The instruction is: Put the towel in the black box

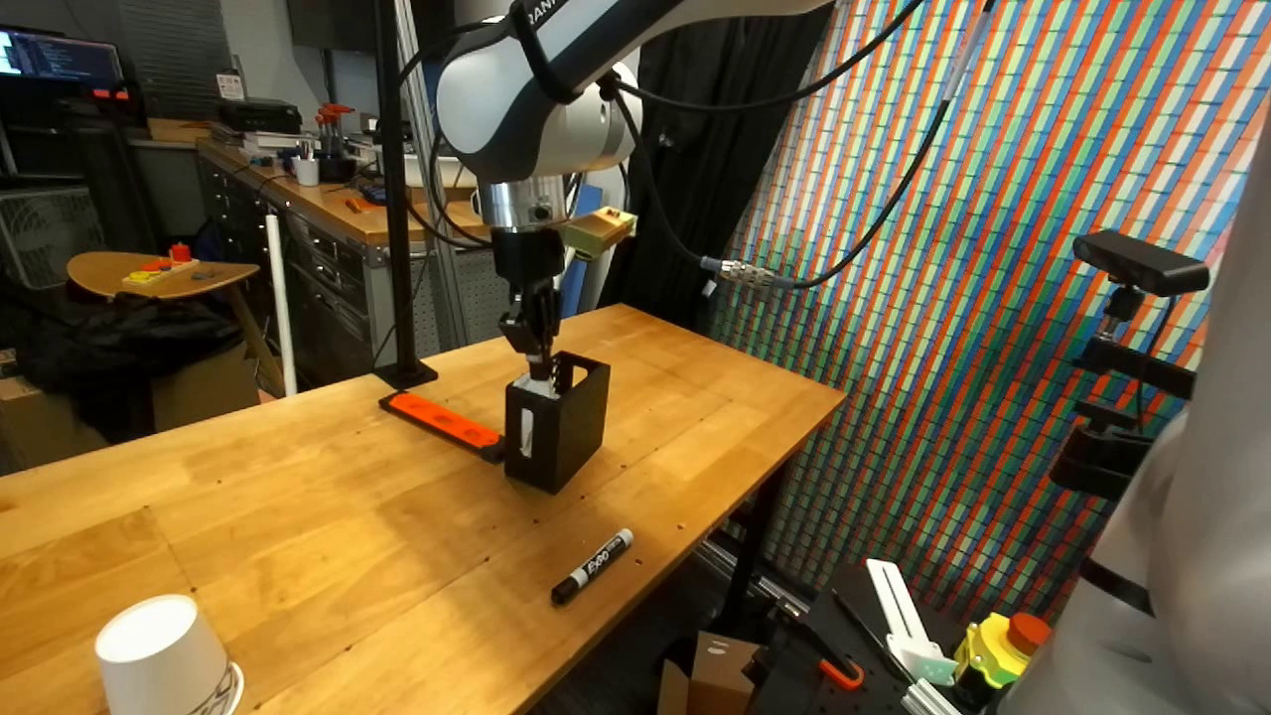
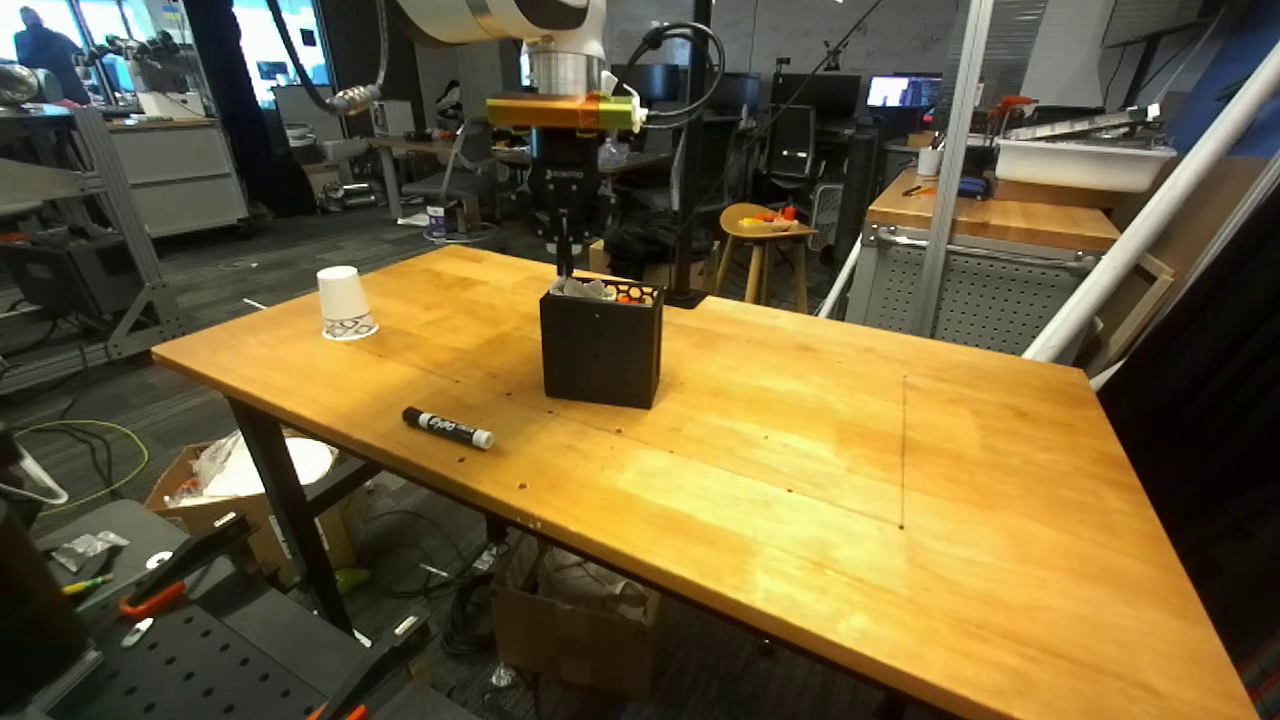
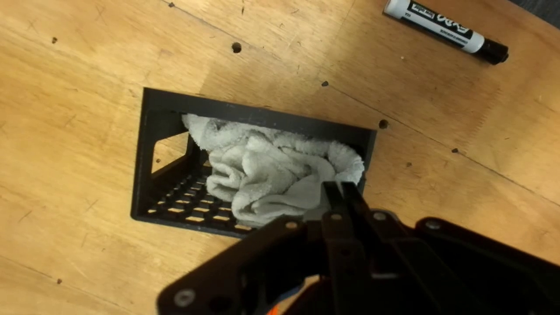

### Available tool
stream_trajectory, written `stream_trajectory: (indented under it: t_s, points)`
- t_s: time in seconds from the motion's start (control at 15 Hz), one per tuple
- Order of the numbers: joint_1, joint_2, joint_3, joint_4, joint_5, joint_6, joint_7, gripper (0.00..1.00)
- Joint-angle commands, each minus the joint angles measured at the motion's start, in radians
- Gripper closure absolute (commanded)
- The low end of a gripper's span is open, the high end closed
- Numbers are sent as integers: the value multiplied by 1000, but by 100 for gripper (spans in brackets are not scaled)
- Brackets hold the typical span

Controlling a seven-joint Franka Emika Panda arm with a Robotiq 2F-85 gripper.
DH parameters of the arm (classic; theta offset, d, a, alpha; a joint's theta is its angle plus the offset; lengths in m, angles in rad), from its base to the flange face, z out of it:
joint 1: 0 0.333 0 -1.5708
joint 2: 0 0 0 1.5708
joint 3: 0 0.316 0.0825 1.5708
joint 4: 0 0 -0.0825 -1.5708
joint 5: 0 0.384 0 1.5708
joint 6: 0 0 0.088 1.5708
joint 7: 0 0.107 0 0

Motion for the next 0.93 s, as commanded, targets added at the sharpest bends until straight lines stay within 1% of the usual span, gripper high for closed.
stream_trajectory:
  t_s: [0.0,0.33,0.87]
  points:
    - [-12,7,0,17,27,-5,-28,98]
    - [-37,39,-10,22,66,8,-32,98]
    - [-90,134,-8,55,167,8,-48,98]
